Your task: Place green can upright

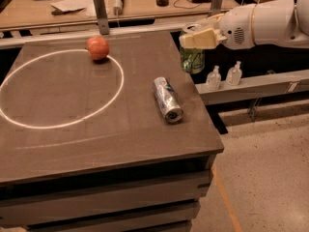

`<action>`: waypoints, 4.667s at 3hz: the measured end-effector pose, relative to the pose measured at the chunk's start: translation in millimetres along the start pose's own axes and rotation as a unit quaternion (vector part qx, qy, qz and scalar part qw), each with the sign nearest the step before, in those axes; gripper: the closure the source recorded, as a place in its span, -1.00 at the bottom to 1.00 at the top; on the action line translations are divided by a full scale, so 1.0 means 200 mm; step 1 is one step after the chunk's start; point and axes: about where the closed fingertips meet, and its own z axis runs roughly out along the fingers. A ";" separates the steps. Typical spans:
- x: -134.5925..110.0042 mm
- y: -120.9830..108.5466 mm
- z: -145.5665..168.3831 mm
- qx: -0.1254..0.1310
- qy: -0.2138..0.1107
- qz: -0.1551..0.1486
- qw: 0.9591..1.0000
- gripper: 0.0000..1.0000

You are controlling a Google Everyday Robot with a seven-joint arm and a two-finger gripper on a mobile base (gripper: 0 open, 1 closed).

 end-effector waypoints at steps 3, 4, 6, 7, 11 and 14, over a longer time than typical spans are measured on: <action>-0.06 0.07 -0.09 -0.009 0.024 0.010 1.000 1.00; -0.14 0.09 -0.18 -0.015 0.028 0.025 0.999 1.00; -0.16 0.10 -0.25 -0.021 0.014 0.012 1.000 1.00; -0.17 0.11 -0.28 -0.022 0.002 0.000 1.000 1.00; -0.18 0.06 -0.24 0.010 -0.028 -0.043 0.999 1.00; -0.19 0.07 -0.27 0.007 -0.027 -0.038 0.999 1.00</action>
Offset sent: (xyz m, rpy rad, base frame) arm 0.0416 0.1501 -0.0045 0.0511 -0.0344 0.2825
